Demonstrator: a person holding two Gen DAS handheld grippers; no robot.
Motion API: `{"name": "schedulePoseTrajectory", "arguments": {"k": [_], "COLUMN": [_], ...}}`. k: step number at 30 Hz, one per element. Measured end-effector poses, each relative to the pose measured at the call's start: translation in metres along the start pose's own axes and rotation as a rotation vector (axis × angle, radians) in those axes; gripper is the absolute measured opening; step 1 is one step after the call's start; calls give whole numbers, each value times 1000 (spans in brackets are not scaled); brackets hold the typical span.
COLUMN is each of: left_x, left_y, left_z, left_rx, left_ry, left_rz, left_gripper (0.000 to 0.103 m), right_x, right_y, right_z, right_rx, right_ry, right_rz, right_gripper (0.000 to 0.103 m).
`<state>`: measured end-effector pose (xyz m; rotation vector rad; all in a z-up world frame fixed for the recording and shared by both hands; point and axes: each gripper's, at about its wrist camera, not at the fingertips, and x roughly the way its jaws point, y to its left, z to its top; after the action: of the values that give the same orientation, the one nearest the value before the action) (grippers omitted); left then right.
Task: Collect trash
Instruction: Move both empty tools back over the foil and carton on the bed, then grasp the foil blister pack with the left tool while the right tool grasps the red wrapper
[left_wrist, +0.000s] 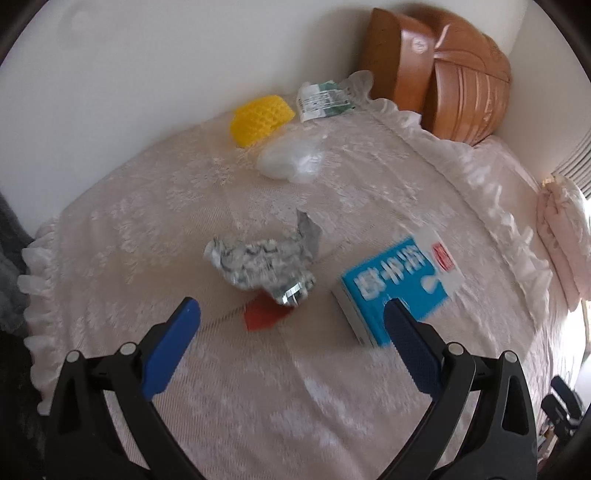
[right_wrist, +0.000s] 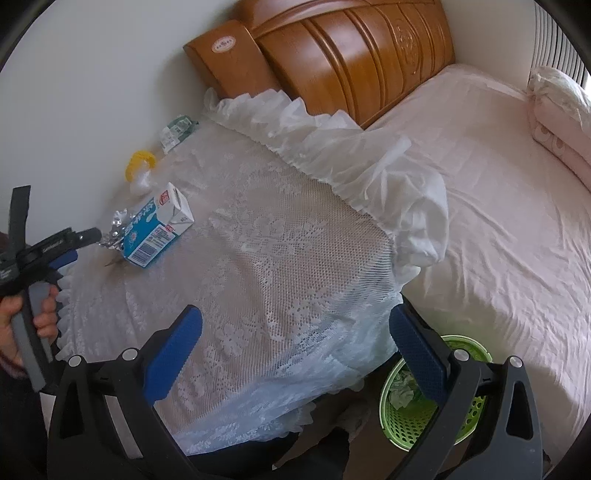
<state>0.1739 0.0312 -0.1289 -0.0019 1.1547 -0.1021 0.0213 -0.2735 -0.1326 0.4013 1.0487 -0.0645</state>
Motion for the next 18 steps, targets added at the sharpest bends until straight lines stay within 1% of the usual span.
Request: {"name": "schedulePoseTrajectory", "arguments": {"k": [8, 9, 12, 13, 14, 16, 18], "left_x": [51, 56, 60, 59, 60, 63, 69], "left_y": [9, 10, 13, 14, 15, 18, 22], "left_z": [27, 29, 34, 37, 38, 41, 41], "left_rx": [-47, -55, -77, -79, -76, -77, -83], "left_ry": [86, 92, 77, 60, 54, 73, 85], "left_rz": [-29, -32, -29, -24, -32, -61, -74], "left_gripper": [95, 95, 95, 92, 83, 74, 73], "right_x": [25, 27, 36, 38, 40, 44, 49], "right_y": [-3, -3, 4, 5, 10, 18, 25], "right_z": [6, 7, 13, 14, 17, 22, 27], "right_rx": [47, 48, 34, 29, 14, -15, -37], "right_ry": [39, 43, 62, 65, 71, 76, 81], "right_rz": [-7, -8, -11, -11, -12, -12, -9], "right_gripper": [100, 100, 100, 100, 100, 100, 100]}}
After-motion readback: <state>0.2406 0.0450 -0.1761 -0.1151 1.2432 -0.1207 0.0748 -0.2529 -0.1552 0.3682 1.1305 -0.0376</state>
